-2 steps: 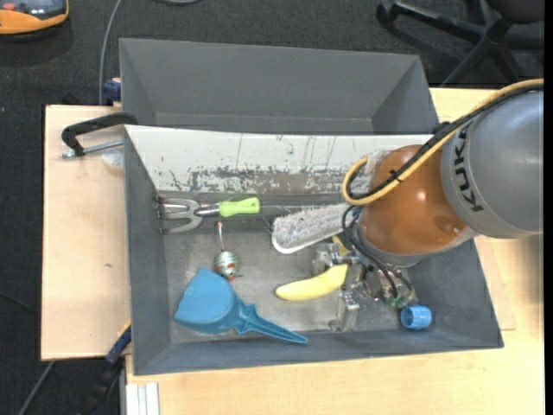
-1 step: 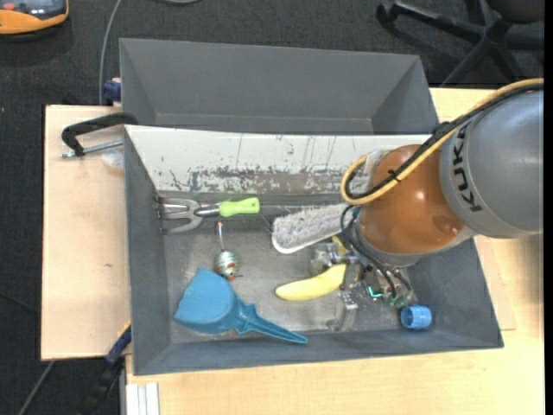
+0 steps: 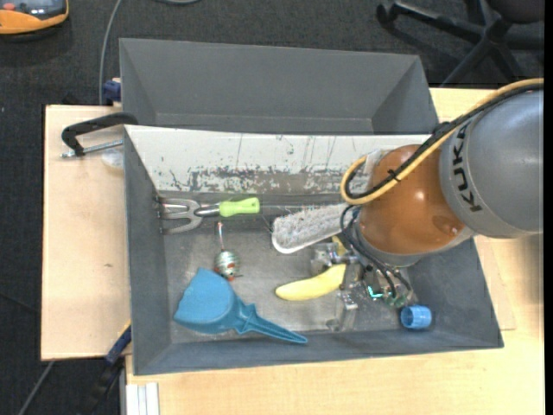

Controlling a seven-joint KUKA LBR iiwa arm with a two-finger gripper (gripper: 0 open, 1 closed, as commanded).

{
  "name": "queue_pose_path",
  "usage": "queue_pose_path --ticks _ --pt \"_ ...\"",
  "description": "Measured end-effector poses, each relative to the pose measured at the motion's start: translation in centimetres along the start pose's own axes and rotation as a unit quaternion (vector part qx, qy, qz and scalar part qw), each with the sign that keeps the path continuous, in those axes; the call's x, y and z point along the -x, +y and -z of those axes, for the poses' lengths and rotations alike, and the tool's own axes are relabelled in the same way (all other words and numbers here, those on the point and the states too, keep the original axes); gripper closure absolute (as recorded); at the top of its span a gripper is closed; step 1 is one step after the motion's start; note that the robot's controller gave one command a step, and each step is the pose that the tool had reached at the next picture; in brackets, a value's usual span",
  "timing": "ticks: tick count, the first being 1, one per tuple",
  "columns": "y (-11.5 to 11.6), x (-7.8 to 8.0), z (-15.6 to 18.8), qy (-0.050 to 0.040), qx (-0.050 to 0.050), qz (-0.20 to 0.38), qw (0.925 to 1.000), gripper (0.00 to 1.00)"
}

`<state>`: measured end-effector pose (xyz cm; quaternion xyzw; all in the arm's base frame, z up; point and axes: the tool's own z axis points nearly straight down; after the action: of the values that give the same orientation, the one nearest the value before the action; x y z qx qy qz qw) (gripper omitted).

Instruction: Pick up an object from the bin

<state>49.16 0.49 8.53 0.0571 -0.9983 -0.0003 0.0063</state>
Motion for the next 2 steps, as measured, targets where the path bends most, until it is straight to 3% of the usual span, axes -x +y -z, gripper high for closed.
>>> queue_pose_path --ticks 2 --pt "0.00 0.00 0.00 0.0000 0.000 0.000 1.0000 0.00"
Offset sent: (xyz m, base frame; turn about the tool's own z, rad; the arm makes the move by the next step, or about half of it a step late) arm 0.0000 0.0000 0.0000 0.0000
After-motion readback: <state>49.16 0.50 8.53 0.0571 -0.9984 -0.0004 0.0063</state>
